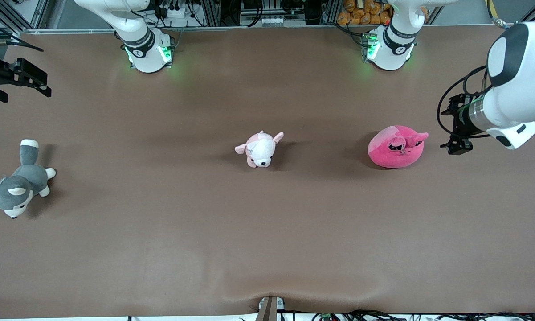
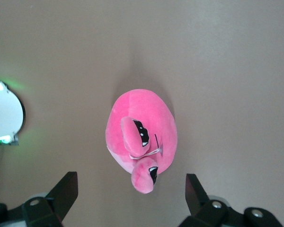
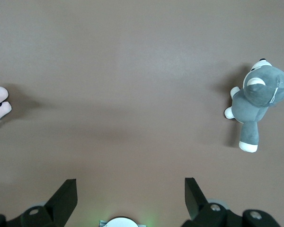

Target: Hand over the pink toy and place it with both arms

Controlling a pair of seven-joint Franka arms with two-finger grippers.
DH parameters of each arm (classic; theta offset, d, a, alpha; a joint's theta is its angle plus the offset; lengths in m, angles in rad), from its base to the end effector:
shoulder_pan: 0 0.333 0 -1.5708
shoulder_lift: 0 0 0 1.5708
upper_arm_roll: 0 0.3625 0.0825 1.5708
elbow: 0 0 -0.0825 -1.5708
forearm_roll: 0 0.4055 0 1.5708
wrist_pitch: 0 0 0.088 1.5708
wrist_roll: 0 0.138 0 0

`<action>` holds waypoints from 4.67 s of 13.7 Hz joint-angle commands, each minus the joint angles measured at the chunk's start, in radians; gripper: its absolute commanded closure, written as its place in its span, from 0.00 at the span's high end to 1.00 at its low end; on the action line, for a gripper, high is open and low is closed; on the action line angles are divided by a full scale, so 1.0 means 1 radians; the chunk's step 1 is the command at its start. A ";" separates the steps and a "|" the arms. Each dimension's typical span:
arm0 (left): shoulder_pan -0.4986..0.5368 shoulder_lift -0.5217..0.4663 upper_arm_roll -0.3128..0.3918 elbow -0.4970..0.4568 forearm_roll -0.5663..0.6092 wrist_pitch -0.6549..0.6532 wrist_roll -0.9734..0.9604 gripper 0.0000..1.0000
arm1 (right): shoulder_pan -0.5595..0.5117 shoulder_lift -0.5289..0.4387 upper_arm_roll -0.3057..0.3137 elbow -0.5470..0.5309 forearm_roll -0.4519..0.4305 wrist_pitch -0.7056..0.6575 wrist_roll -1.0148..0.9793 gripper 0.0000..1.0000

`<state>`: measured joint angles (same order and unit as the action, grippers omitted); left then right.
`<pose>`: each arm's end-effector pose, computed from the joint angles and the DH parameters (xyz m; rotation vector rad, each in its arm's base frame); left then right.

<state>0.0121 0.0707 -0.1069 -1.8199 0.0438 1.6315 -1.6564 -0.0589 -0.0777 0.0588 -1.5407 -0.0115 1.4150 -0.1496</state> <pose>0.5666 -0.0468 0.4840 -2.0787 -2.0411 0.2026 0.5297 -0.0003 0.6843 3.1198 0.2308 -0.0770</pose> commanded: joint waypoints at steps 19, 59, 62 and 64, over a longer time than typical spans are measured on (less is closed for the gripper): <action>0.012 -0.091 -0.008 -0.372 -0.035 0.416 -0.135 1.00 | -0.025 0.007 0.009 0.005 0.005 0.004 -0.018 1.00; -0.093 0.121 -0.034 0.079 -0.241 0.150 -0.331 0.00 | 0.168 0.236 0.018 0.198 0.427 -0.013 1.194 1.00; -0.171 0.181 -0.056 0.272 -0.297 0.091 -0.352 0.00 | 0.255 0.257 0.018 0.198 0.472 0.105 1.429 1.00; -0.243 0.204 -0.053 0.332 -0.341 0.093 -0.408 0.00 | 0.338 0.285 0.018 0.198 0.479 0.207 1.678 1.00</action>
<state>-0.1790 0.2222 -0.1627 -1.5921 -0.2603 1.7634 -2.0115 0.2046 0.1698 0.0838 -1.3713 0.4495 1.5597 1.3277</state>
